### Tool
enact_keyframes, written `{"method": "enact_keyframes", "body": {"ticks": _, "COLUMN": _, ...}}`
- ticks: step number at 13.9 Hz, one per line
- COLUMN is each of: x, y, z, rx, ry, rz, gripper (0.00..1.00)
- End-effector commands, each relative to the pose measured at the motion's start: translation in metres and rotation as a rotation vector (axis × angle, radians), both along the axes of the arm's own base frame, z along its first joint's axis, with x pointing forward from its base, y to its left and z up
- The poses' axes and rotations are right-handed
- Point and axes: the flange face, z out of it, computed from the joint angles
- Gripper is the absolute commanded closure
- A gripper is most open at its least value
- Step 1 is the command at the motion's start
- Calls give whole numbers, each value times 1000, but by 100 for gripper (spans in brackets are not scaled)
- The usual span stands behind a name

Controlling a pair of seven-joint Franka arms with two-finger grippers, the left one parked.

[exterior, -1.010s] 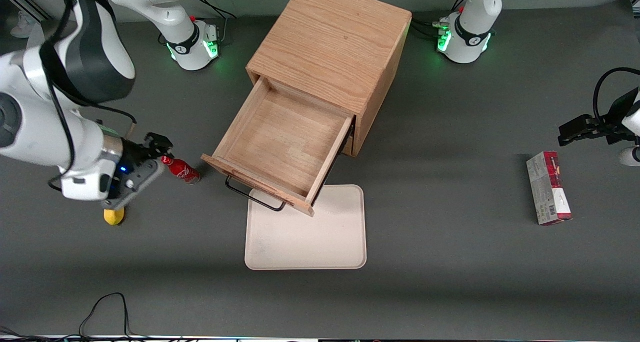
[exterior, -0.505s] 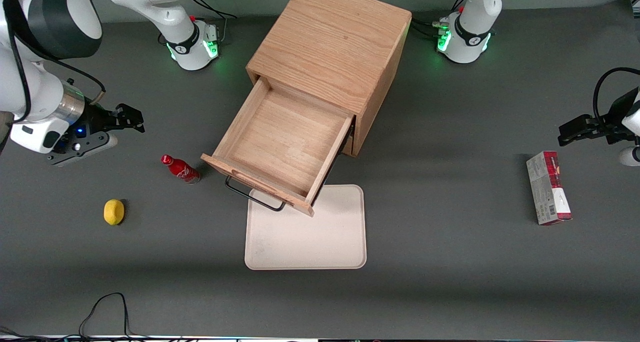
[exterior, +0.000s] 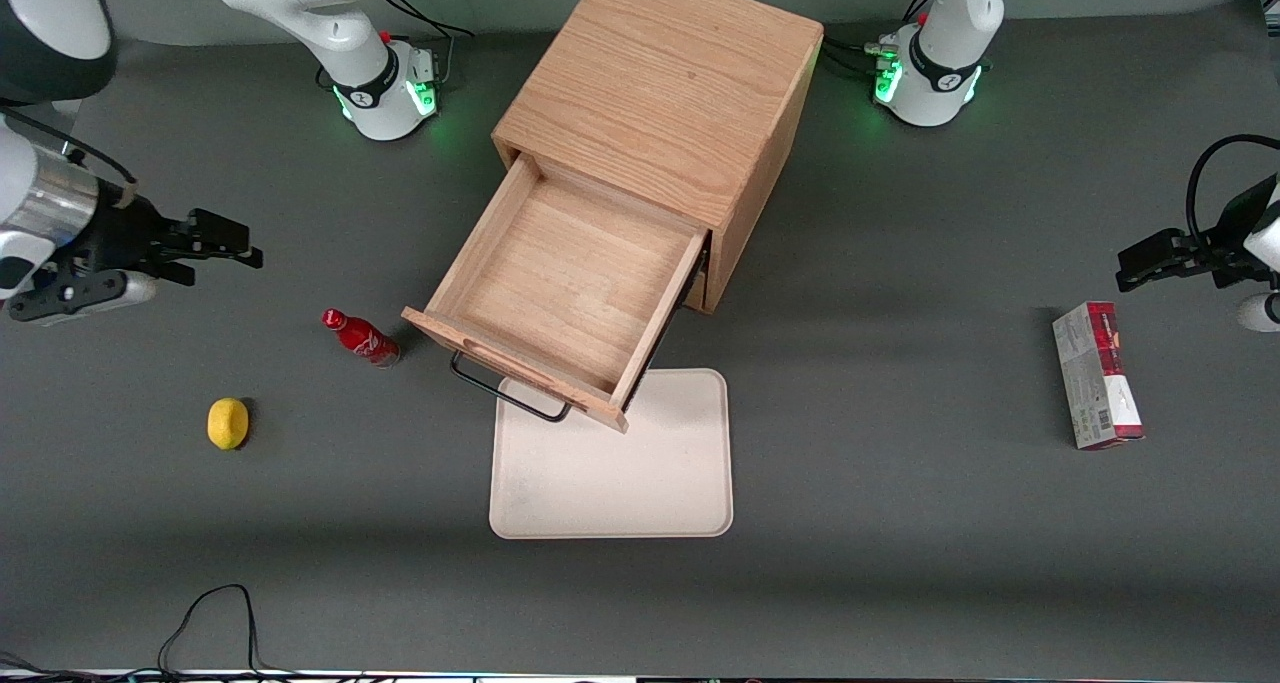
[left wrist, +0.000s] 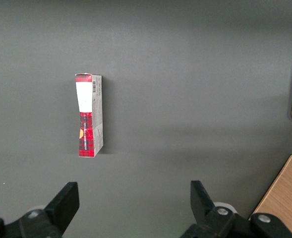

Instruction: Open upper drawer

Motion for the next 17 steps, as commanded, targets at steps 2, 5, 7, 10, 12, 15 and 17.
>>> {"method": "enact_keyframes", "body": {"ticks": 2, "x": -7, "y": 23, "z": 9, "rx": -92, "ry": -10, "rz": 54, "gripper": 0}}
{"method": "enact_keyframes", "body": {"ticks": 5, "x": -17, "y": 36, "z": 8, "rx": -119, "ry": -54, "rz": 12, "gripper": 0}}
{"method": "enact_keyframes", "body": {"ticks": 7, "x": -16, "y": 44, "z": 8, "rx": -130, "ry": -52, "rz": 26, "gripper": 0}}
{"method": "enact_keyframes", "body": {"ticks": 10, "x": -9, "y": 36, "z": 11, "rx": -170, "ry": -26, "rz": 25, "gripper": 0}}
{"method": "enact_keyframes", "body": {"ticks": 12, "x": -10, "y": 38, "z": 13, "rx": -173, "ry": -16, "rz": 32, "gripper": 0}}
{"method": "enact_keyframes", "body": {"ticks": 15, "x": -6, "y": 37, "z": 18, "rx": -168, "ry": -26, "rz": 26, "gripper": 0}}
{"method": "enact_keyframes", "body": {"ticks": 17, "x": -7, "y": 37, "z": 18, "rx": -164, "ry": -18, "rz": 25, "gripper": 0}}
